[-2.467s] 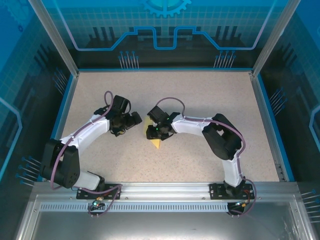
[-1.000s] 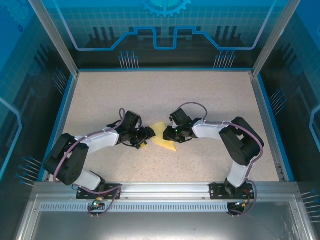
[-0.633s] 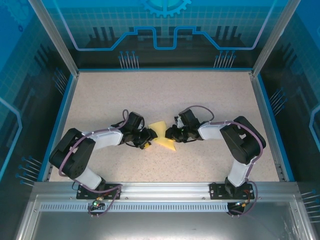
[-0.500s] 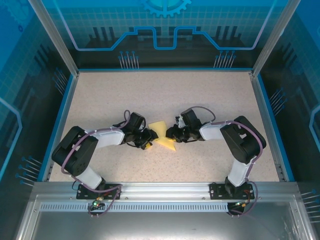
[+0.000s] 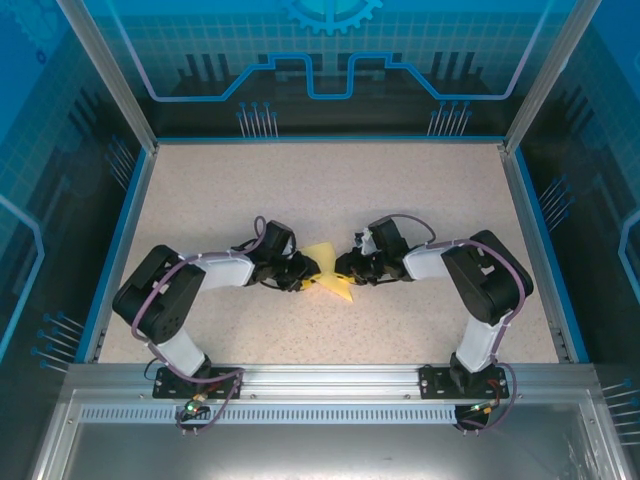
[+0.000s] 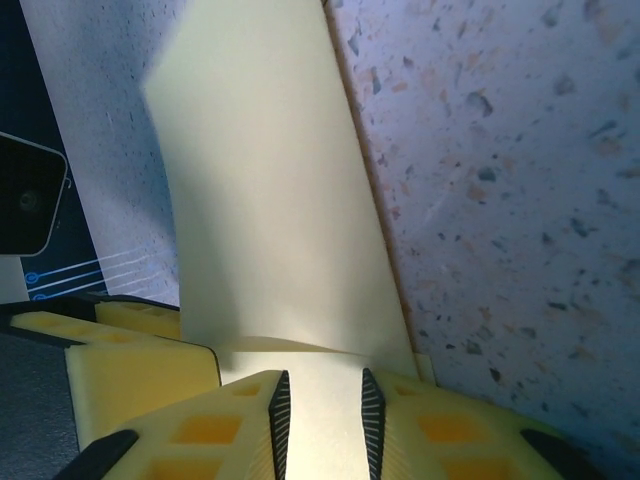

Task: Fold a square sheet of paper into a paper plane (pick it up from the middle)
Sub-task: Fold the wing for the fifth time at the center of the table.

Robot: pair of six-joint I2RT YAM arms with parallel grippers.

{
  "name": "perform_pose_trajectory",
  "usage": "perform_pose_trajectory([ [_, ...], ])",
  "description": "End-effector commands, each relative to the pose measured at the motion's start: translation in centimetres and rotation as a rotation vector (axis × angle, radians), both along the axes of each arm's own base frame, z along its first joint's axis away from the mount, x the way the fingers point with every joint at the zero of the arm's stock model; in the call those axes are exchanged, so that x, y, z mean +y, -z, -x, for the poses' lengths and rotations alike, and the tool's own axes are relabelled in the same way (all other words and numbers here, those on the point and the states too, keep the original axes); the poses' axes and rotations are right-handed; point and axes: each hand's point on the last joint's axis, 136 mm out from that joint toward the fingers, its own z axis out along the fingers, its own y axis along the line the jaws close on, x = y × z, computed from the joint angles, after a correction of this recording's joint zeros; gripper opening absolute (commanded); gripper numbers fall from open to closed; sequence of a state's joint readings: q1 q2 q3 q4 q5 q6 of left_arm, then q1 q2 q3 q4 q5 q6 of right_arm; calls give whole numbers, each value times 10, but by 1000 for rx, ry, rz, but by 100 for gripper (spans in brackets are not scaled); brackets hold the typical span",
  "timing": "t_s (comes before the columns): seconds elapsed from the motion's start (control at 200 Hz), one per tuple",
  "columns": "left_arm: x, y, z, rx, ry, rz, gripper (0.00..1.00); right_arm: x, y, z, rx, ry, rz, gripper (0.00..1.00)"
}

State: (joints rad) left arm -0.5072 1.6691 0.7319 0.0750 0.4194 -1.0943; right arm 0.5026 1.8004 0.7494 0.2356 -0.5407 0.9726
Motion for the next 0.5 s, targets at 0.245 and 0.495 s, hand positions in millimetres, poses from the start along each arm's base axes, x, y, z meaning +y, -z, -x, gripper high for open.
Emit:
perform_pose_trajectory([
  [0.245, -11, -18, -7, -55, 33, 50, 11, -19, -6, 1, -65, -33, 64, 40],
  [0.495, -8, -20, -2, -22, 24, 28, 4, -25, -41, 3, -448, -179, 238, 65],
])
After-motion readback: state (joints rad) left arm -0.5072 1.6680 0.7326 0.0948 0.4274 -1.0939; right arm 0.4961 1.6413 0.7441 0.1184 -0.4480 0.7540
